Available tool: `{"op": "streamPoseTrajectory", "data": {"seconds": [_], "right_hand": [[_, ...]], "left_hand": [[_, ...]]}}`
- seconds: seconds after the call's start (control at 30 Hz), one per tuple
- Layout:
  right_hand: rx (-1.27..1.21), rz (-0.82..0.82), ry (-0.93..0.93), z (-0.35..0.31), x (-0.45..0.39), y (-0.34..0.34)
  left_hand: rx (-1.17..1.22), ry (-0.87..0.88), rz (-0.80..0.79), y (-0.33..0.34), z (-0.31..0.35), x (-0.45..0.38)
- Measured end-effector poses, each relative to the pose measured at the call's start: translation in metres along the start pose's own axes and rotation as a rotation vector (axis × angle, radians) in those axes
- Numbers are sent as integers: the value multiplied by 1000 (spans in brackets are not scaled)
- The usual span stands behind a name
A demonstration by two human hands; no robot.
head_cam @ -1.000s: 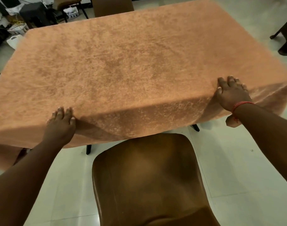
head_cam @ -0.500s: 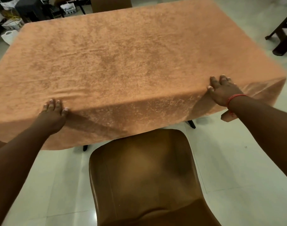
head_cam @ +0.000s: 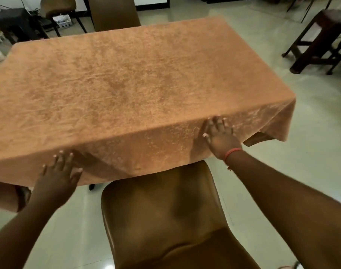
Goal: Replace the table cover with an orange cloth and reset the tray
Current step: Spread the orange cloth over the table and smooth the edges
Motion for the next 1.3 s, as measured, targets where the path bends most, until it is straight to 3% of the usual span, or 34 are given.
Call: {"op": "streamPoseTrajectory", "data": {"seconds": [0.17,0.33,0.73,0.93,1.1,1.3], "right_hand": [[-50,-186,-160,-108,83,13],[-93,-275,-318,-230,155,1],[36,-431,-422,-509,271,42],[63,-471,-521,-636,304,50],[87,-404,-592,-706,263,70],[41,-128,-628,-767,179,63]], "left_hand": [[-15,-122,-106,-35,0,99],[50,-268,-122,-79,-42,163],[105,-337,-236,-76,-308,272],[153,-423,-256,-92,-419,287],[246,-472,-277,-62,-466,245],[331,-322,-418,-21,-466,192]]}}
Point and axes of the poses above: each hand's wrist, its own x-axis away from the middle knuckle, its own y-axis out of the palm, z = x × y, the point moved 7 cm from there along -x, towards the middle knuckle, and after that the axes turned 13 degrees about z, right-handed, at the moved point
